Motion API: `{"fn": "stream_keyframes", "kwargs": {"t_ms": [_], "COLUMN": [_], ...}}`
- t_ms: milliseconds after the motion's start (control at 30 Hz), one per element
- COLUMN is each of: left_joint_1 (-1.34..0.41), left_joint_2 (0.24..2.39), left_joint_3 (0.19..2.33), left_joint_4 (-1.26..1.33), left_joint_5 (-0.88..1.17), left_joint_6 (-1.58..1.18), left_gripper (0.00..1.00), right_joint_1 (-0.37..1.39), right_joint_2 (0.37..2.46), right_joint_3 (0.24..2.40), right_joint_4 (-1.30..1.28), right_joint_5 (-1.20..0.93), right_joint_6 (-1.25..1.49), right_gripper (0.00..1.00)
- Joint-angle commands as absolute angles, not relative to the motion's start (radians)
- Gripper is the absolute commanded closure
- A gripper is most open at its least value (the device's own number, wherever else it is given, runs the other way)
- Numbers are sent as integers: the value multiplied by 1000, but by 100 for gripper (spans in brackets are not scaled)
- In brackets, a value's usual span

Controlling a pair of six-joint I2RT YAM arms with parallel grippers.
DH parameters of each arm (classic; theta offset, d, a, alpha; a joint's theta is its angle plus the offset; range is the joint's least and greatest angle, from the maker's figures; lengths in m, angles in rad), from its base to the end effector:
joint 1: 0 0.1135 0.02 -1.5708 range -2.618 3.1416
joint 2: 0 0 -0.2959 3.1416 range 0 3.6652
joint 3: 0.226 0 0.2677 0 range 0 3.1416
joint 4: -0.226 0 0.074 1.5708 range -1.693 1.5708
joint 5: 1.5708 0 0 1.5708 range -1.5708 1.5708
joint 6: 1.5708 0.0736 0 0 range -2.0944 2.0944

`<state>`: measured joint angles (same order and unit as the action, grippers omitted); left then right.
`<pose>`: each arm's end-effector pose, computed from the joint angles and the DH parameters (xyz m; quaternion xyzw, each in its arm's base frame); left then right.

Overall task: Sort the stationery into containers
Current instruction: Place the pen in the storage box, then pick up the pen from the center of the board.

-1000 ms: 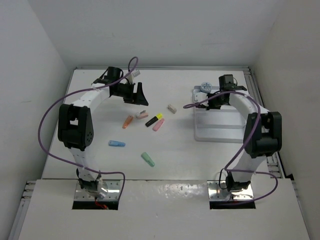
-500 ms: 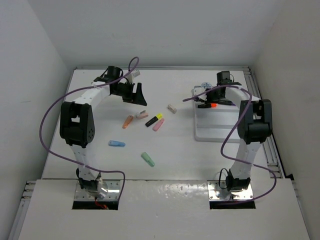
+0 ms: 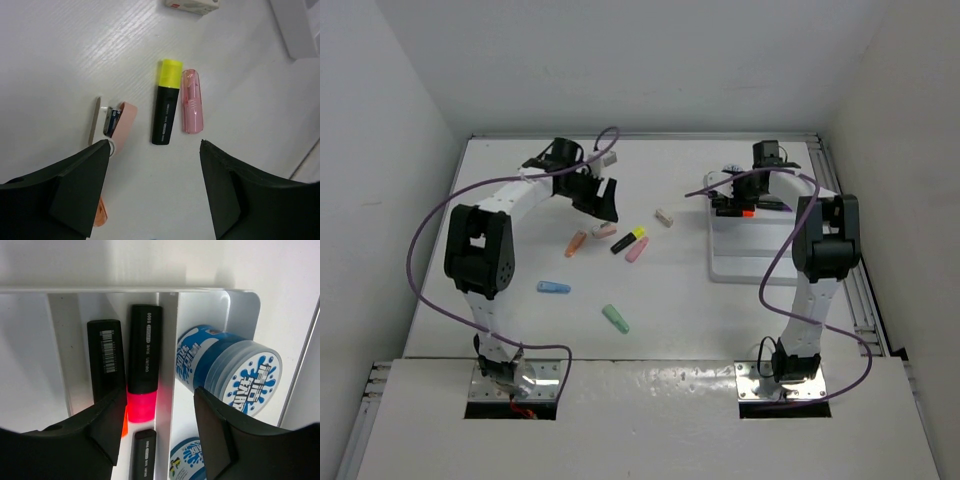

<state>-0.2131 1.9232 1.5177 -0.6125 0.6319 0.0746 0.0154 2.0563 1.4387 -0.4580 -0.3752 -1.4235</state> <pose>0.4361 -0.1388 0.2299 0.2150 0.8928 -0.3162 0.2381 0.4728 0.0343 0.1477 -0.6620 0.6863 -0.0180 0.3006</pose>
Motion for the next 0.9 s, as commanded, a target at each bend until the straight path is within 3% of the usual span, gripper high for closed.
{"fn": "stream_keyframes", "kwargs": {"t_ms": [0, 167, 267, 533, 867], "left_joint_1": [-317, -431, -463, -492, -495], "left_joint_2": [1824, 1831, 1861, 1873, 1971], "left_joint_3": [1452, 1394, 1393, 1335, 1367], "left_joint_4": [-572, -563, -575, -488, -456], "left_joint_5": [510, 398, 336, 192, 193], "left_joint_6": [152, 181, 189, 204, 225], "left_gripper": [23, 45, 52, 57, 58], "right_joint_1": [12, 17, 21, 66, 132], "right_joint_2": [1990, 1887, 1804, 1554, 1372], "right_joint_3": [1474, 1479, 1465, 1303, 1125], "right_joint_4": [-422, -413, -413, -419, -414], "right_joint_5": [-382, -425, -451, -523, -557], "right_joint_6": [-1355, -1148, -1011, -776, -657], "right_gripper": [44, 46, 47, 47, 46]}}
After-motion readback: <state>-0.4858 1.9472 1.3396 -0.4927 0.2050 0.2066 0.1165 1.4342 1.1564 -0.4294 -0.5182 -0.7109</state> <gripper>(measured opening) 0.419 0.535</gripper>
